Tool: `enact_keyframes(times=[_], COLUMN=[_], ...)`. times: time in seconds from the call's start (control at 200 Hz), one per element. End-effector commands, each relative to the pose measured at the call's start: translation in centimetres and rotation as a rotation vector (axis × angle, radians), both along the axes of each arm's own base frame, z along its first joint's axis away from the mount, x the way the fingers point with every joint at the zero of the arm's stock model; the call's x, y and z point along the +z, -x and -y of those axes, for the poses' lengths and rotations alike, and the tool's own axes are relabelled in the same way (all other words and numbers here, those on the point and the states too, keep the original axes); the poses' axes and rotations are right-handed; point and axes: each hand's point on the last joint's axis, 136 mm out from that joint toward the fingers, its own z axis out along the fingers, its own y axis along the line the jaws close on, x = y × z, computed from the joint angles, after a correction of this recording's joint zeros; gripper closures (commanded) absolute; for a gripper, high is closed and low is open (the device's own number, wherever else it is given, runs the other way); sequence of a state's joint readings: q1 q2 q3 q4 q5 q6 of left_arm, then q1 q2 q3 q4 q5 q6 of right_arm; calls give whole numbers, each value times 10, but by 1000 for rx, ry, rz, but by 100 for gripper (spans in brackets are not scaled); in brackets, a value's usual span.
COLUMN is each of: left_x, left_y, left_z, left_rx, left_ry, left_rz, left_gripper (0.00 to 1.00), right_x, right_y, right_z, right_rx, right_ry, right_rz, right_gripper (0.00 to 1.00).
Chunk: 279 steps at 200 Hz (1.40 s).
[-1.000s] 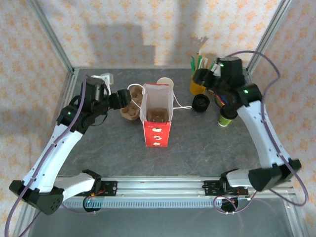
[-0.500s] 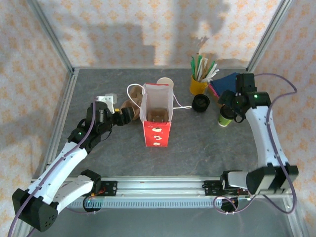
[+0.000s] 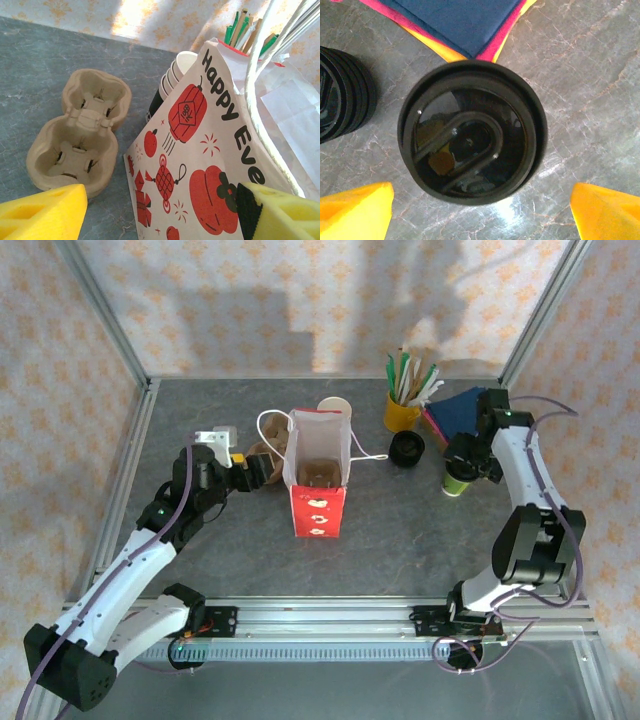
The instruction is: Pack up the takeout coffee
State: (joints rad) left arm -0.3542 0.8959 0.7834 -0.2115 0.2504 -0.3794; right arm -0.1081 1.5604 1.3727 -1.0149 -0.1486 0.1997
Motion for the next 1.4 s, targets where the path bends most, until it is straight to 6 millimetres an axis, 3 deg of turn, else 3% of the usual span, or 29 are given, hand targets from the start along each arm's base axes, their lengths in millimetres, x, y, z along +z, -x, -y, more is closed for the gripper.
enact_keyframes(times=[0.0,0.41,0.841,1.392], left_x=[9,1,-6,-10], left_y=[1,-2,-3,-6], left_z=[0,-2,1,2], left_rx=[-5,7,-9,-14], left_ry=[-15,-29,-34,-31], left_rz=[41,12,-18,-32], left_gripper=[20,21,21,21], right_x=[12,6,0,-13], right_y=[-13,-13,-10,-13], right_z=[0,0,7,6], right_rx=[28,32,27,24], right_ry=[-5,-11,30,18], right_rz=[35,-38,-72,-96], right_gripper=[10,18,15,23])
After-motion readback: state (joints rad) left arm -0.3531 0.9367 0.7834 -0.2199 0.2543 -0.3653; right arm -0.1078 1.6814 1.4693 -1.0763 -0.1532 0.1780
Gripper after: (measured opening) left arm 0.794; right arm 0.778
